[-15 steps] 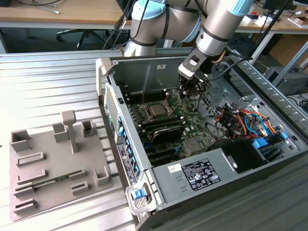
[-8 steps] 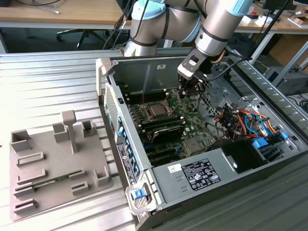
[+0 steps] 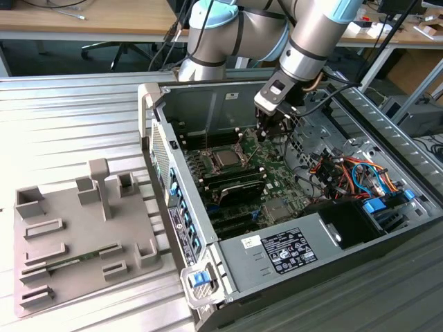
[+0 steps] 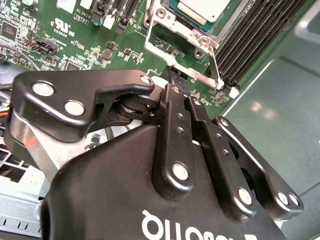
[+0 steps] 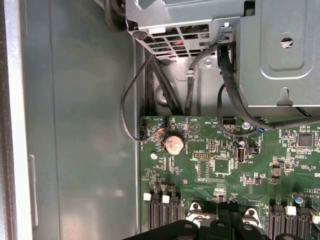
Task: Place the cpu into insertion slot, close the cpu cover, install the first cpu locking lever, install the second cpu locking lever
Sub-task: 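Close the cpu cover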
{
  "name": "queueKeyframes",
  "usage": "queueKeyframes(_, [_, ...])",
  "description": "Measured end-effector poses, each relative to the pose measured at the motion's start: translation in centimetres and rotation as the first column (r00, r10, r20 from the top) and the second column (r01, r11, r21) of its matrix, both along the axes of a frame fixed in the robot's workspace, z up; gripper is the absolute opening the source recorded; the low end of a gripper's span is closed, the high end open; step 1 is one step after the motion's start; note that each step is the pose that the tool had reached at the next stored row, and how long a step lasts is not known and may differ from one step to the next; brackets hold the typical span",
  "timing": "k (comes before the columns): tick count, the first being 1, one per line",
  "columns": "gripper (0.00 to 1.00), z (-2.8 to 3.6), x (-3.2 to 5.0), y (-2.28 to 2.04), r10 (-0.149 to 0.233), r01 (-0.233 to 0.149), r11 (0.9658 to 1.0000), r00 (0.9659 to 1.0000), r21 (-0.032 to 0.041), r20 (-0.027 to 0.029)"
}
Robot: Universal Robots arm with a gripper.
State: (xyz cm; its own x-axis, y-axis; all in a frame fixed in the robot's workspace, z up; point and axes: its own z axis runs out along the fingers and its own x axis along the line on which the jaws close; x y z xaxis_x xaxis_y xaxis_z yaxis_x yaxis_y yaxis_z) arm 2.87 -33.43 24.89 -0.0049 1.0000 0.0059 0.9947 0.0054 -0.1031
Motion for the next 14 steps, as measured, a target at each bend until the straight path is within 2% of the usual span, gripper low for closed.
queueKeyframes(14, [0.11,-0.10,-0.46,0.00,0.000,0.000,1.0000,1.0000,0.0000,0.0000])
